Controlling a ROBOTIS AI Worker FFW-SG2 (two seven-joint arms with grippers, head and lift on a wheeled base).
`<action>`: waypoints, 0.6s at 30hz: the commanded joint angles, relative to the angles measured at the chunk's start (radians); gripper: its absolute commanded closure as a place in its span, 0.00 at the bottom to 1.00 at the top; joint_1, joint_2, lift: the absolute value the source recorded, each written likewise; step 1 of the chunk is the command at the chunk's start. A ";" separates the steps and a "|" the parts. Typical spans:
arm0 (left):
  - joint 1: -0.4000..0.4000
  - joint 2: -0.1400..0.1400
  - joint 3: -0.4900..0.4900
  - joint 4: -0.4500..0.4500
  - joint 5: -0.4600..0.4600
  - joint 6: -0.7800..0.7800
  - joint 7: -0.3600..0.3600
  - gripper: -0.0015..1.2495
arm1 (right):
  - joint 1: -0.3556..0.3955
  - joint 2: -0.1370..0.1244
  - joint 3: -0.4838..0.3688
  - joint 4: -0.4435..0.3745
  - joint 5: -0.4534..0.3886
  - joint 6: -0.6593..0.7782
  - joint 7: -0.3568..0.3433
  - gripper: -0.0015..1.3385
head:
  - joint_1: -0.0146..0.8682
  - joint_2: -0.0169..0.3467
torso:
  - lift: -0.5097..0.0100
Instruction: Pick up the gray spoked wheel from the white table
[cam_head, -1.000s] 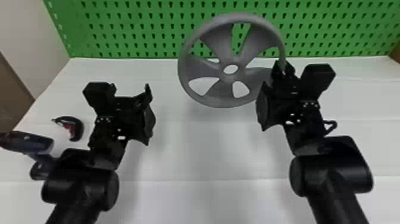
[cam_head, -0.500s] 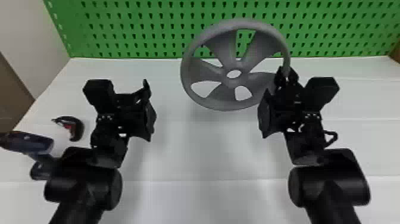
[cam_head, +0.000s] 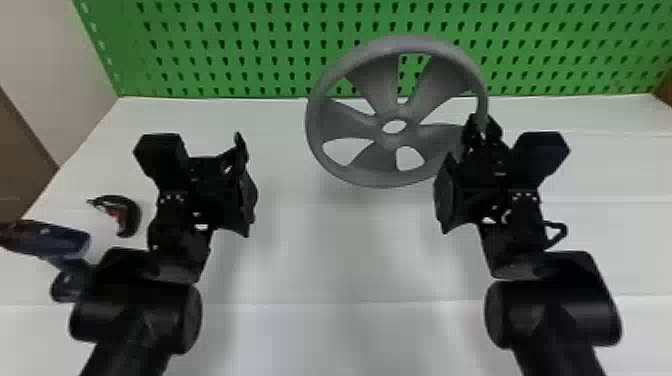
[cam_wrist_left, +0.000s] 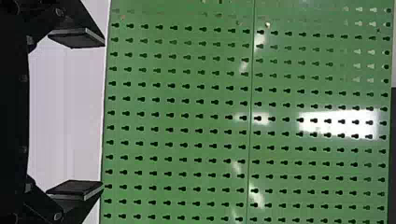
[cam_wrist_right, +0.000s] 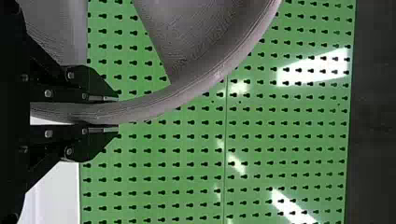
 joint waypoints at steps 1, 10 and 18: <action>0.000 0.000 0.004 0.000 0.000 0.000 0.000 0.16 | -0.001 0.001 0.000 0.003 -0.002 0.000 0.000 0.84 | 0.89 0.17 | 0.79; 0.002 -0.001 0.009 0.000 0.000 -0.002 0.000 0.16 | -0.003 0.001 0.000 0.014 -0.002 0.000 0.000 0.84 | 0.89 0.17 | 0.79; 0.003 -0.001 0.012 -0.002 0.000 -0.003 0.000 0.16 | -0.003 0.001 0.000 0.020 0.009 0.000 0.000 0.84 | 0.89 0.17 | 0.79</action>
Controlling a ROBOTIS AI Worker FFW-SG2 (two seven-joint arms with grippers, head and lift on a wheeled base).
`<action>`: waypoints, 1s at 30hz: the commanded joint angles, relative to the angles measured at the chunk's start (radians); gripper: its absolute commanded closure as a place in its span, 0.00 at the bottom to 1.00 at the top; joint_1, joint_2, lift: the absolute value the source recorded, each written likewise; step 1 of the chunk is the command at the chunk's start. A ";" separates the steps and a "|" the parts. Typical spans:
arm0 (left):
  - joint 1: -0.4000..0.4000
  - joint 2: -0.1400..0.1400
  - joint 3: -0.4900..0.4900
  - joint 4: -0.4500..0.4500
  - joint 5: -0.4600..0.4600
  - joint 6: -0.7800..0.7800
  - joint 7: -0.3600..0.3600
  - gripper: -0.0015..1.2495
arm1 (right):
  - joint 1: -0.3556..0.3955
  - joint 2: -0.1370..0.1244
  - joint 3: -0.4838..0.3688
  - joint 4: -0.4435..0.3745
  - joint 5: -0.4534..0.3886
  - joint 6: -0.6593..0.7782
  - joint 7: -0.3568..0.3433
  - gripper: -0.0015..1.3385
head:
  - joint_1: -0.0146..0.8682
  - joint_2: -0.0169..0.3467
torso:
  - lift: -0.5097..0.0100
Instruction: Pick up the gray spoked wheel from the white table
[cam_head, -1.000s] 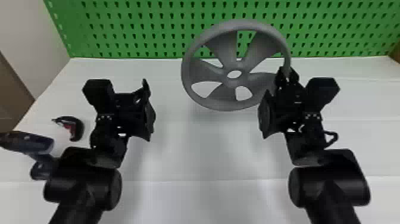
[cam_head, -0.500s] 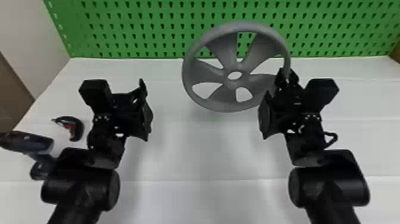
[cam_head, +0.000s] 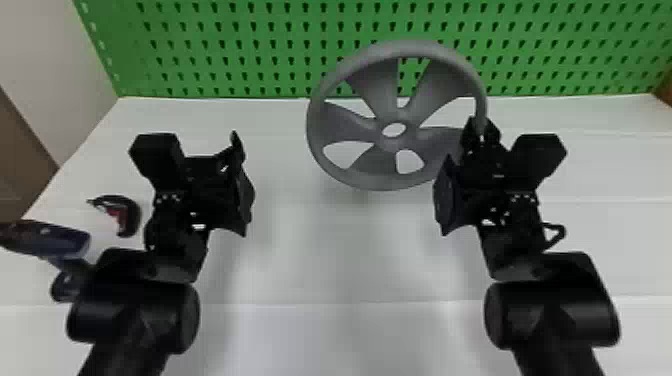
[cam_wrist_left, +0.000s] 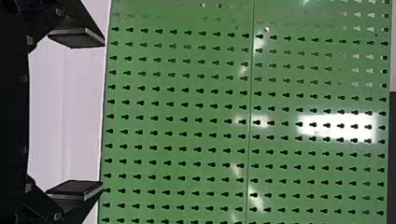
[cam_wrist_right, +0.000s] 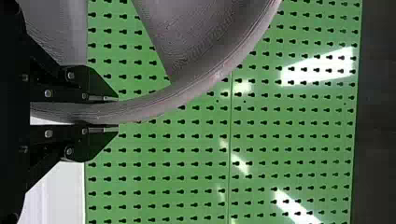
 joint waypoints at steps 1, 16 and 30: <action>0.001 0.000 0.001 -0.001 0.000 -0.001 0.000 0.16 | 0.000 0.001 0.000 0.005 0.004 0.000 0.000 0.84 | 0.89 0.17 | 0.79; 0.004 0.000 0.010 -0.001 0.000 -0.001 0.000 0.16 | -0.003 0.001 0.006 0.013 0.004 0.000 0.000 0.84 | 0.89 0.17 | 0.79; 0.004 0.000 0.011 -0.004 0.000 -0.002 0.000 0.16 | -0.005 0.001 0.002 0.013 0.004 0.000 -0.001 0.84 | 0.89 0.17 | 0.79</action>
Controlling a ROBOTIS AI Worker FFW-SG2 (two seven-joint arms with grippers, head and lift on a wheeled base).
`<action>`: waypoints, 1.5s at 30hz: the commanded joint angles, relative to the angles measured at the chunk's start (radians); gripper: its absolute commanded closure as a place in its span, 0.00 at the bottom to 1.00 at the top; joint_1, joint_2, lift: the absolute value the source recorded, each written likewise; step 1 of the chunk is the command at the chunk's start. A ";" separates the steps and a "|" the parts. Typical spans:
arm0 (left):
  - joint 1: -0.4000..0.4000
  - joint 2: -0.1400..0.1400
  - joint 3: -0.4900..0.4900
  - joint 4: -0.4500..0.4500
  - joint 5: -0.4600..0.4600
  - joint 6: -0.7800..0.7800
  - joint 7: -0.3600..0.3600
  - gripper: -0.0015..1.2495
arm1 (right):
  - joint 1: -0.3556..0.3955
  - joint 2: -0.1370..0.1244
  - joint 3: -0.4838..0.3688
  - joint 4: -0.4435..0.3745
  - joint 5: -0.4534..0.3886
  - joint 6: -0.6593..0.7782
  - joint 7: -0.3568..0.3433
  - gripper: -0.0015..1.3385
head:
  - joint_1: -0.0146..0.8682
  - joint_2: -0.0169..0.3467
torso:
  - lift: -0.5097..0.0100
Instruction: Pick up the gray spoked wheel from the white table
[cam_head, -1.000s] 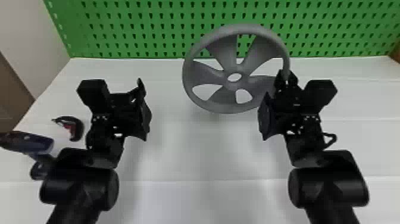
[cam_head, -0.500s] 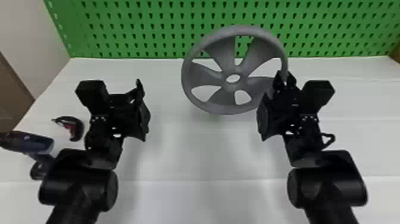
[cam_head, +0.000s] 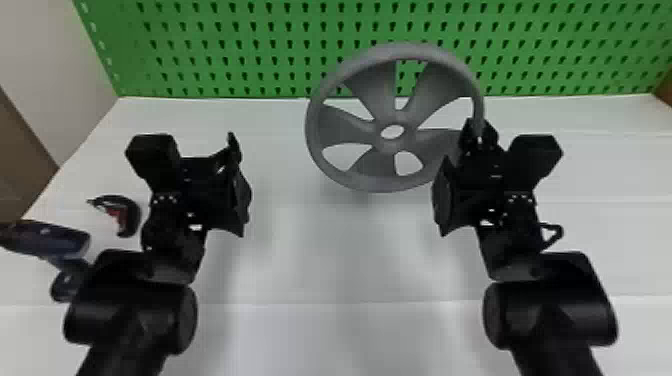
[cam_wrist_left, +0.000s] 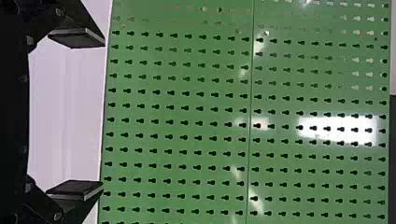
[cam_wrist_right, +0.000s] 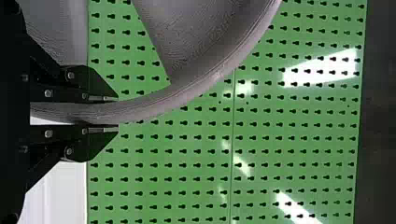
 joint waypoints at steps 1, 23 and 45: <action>0.000 0.000 0.001 -0.002 0.000 -0.002 0.000 0.16 | 0.000 0.001 0.000 0.000 0.000 0.000 -0.001 0.84 | 0.89 0.17 | 0.79; 0.000 0.000 0.001 -0.005 -0.008 -0.008 0.002 0.16 | -0.005 0.001 0.003 0.002 0.003 0.012 -0.001 0.83 | 0.89 0.17 | 0.79; 0.005 0.000 0.001 -0.014 -0.040 -0.015 0.005 0.16 | -0.009 0.001 0.009 0.008 -0.002 0.025 0.000 0.83 | 0.89 0.17 | 0.79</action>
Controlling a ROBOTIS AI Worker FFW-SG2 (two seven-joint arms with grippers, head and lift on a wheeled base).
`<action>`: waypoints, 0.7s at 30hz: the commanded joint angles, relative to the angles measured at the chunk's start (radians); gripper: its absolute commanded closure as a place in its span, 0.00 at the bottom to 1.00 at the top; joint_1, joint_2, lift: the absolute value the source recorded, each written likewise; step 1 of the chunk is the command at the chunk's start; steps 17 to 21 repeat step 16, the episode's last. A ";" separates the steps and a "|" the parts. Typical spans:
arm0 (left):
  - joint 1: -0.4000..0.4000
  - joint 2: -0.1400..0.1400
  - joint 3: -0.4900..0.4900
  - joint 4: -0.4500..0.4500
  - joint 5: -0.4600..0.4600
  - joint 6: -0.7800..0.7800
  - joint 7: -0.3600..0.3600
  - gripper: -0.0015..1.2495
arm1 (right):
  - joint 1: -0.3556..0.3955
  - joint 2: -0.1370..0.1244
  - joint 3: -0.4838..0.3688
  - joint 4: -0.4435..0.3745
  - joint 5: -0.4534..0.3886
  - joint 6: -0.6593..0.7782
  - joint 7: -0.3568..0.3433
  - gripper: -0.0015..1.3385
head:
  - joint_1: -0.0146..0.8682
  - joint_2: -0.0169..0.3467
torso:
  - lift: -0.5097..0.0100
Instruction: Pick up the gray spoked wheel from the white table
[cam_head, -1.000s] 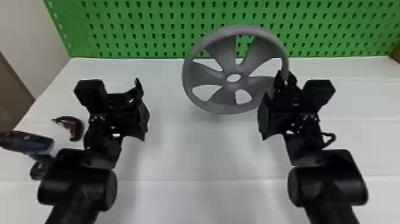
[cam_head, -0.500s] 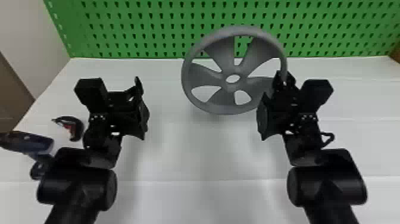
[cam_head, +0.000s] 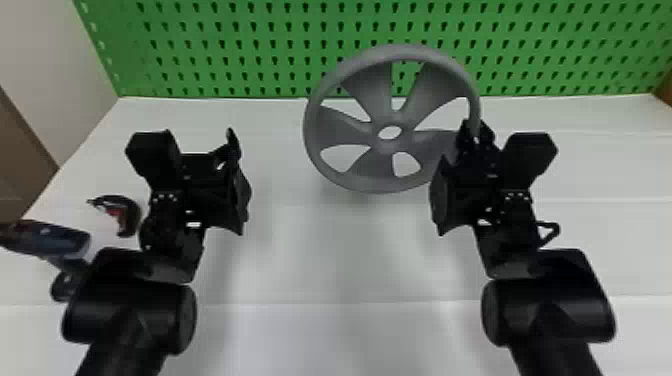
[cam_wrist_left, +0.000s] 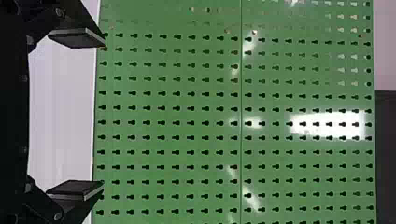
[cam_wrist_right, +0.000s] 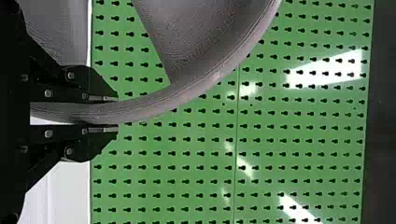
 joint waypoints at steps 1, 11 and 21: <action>0.002 0.000 0.001 0.000 -0.003 -0.003 0.002 0.16 | 0.000 0.001 0.002 0.003 -0.003 0.004 0.001 0.83 | 0.89 0.17 | 0.79; 0.003 0.000 0.001 0.000 -0.003 -0.006 0.005 0.16 | -0.002 0.001 0.005 0.006 -0.008 0.007 -0.001 0.83 | 0.89 0.17 | 0.79; 0.005 0.000 0.001 0.000 -0.003 -0.006 0.005 0.16 | -0.003 0.001 0.006 0.008 -0.011 0.010 -0.001 0.82 | 0.89 0.17 | 0.79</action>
